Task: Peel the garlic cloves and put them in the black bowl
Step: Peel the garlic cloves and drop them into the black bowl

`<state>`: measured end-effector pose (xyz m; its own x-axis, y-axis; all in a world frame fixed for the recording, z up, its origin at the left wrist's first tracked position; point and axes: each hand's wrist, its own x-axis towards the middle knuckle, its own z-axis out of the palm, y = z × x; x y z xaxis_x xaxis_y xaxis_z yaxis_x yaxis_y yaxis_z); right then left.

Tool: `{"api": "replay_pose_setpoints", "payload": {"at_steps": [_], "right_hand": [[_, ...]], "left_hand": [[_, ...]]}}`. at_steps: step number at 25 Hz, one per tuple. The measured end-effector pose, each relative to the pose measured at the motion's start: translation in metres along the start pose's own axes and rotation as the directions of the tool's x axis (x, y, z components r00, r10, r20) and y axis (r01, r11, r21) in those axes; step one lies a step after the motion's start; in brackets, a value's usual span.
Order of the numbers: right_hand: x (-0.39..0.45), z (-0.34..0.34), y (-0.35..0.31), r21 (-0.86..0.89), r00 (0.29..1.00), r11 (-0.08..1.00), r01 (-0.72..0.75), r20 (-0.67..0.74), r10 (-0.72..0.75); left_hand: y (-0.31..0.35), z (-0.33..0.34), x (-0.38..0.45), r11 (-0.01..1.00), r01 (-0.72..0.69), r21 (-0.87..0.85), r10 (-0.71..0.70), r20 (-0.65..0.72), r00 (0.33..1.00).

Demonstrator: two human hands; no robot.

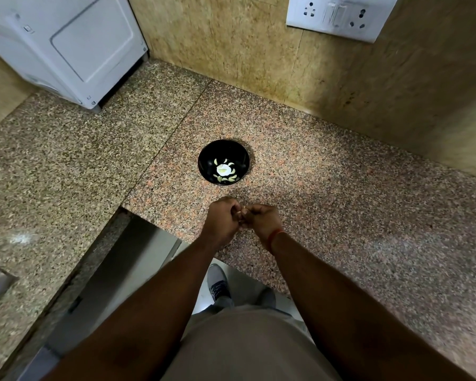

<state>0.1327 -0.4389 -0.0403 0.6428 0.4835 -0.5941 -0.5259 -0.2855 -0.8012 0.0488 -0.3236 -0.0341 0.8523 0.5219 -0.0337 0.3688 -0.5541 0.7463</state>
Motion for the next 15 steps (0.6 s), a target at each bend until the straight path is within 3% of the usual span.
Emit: {"api": "replay_pose_setpoints", "payload": {"at_steps": [5,12,15], "right_hand": [[-0.0009,-0.0001,-0.0057,0.046,1.0,0.999,0.018,-0.02,-0.017],[-0.0017,-0.0001,-0.0049,0.015,0.998,0.999,0.042,-0.043,-0.042],[-0.001,0.0,-0.0046,-0.002,0.996,0.998,0.063,-0.055,-0.063]], "left_hand": [[0.0031,-0.0009,-0.0001,0.998,-0.048,-0.033,0.047,-0.026,0.999],[0.0025,0.0022,0.007,0.994,0.079,-0.077,-0.076,0.037,0.996],[-0.0015,0.004,0.0081,0.97,0.165,-0.18,-0.154,0.072,0.985]]}}
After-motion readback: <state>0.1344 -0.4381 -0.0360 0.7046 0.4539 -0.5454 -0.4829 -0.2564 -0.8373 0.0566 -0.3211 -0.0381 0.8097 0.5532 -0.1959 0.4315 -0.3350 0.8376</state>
